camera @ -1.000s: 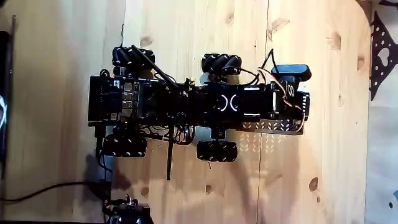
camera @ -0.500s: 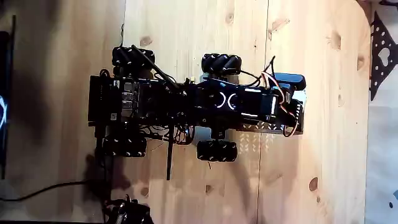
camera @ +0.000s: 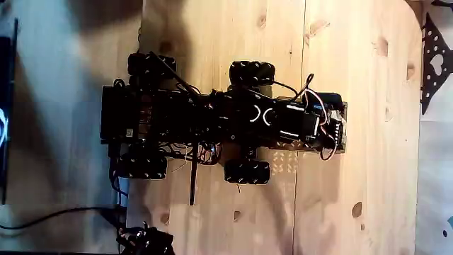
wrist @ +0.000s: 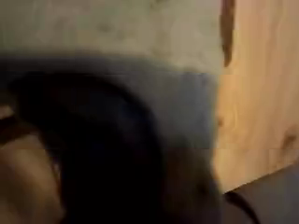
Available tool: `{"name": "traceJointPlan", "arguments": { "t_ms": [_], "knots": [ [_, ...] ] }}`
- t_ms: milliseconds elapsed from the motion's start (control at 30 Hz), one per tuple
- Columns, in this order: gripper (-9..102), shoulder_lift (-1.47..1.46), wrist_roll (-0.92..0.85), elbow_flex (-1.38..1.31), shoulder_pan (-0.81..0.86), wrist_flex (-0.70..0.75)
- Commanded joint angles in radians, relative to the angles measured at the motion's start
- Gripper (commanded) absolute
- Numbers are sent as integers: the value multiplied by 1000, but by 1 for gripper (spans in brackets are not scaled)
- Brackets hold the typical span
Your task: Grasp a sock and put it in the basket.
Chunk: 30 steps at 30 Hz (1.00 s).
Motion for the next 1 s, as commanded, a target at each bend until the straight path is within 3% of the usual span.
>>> {"name": "traceJointPlan", "arguments": {
  "t_ms": [0, 133, 400, 533, 967],
  "knots": [
    [40, 11, -9, 5, 8, -35],
    [46, 35, -11, 12, -6, -26],
    [46, 40, -204, 6, 61, 63],
    [46, -55, -224, -8, 9, 58],
    [46, -440, -106, -37, -236, -195]
  ]
}}
